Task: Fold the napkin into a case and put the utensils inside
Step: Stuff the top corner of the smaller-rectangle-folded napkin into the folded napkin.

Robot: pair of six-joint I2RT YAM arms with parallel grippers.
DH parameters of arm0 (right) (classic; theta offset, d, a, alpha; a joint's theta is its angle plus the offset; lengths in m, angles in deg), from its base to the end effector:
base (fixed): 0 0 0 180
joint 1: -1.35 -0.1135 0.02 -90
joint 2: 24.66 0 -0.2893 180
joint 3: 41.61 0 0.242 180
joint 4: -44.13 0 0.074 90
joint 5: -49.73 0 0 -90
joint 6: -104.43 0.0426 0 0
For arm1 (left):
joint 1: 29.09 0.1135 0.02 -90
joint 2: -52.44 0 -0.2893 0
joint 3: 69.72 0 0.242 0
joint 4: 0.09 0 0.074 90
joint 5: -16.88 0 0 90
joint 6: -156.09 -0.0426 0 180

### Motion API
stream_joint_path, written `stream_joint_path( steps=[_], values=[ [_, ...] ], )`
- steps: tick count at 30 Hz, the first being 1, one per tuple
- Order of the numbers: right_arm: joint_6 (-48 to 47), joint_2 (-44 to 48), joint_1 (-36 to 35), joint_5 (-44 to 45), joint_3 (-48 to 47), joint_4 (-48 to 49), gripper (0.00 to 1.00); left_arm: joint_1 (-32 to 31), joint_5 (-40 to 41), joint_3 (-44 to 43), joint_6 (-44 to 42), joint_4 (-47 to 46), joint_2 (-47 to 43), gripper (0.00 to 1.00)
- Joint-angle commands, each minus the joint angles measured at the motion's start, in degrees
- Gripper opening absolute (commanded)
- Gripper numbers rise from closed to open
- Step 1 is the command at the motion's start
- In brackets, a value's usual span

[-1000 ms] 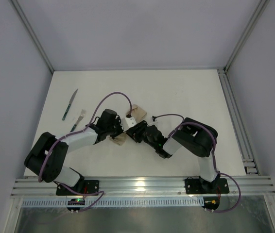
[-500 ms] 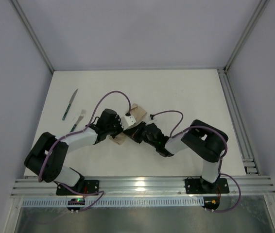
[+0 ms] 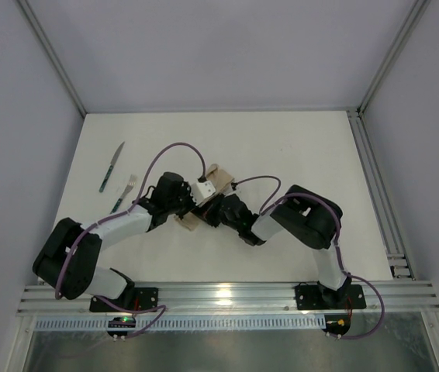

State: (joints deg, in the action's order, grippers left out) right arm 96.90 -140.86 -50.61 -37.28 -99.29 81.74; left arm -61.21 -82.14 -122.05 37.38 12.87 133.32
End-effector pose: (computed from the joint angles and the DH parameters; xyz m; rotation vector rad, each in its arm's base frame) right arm 0.2377 0.3002 0.1251 0.6322 2.1642 1.4081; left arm 0.2282 -0.1511 0.2066 1.2305 1.9353 -0.2114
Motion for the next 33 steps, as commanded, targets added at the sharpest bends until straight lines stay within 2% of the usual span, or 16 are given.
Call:
stream_joint_path(
  steps=[1,10,15,21,25,28,33],
  values=[
    [-0.56,-0.78,0.9,0.97,-2.28,1.65,0.04,0.21,-3.46,0.36,0.15,-0.46,-2.22,0.0],
    [-0.48,-3.24,2.57,3.08,-5.71,0.68,0.04,0.21,-6.89,0.88,-1.87,1.3,-2.4,0.0],
    [0.31,-4.03,2.75,5.45,-5.53,5.32,0.04,0.21,-7.6,0.54,-2.67,2.79,-2.13,0.0],
    [1.81,-4.12,2.4,4.05,-6.59,6.75,0.04,0.21,-3.12,-0.26,-2.49,1.83,1.38,0.0],
    [3.91,-5.26,2.57,9.39,-4.93,8.32,0.06,0.21,-4.6,-0.17,-3.02,1.83,2.09,0.0],
    [6.73,-7.54,4.32,9.41,-4.22,11.84,0.07,0.21,-3.12,-0.08,-3.28,1.83,2.26,0.0],
    [2.61,-4.04,4.5,5.64,-3.43,6.14,0.11,0.21,1.1,0.71,-4.51,-0.63,4.11,0.0]
  ],
)
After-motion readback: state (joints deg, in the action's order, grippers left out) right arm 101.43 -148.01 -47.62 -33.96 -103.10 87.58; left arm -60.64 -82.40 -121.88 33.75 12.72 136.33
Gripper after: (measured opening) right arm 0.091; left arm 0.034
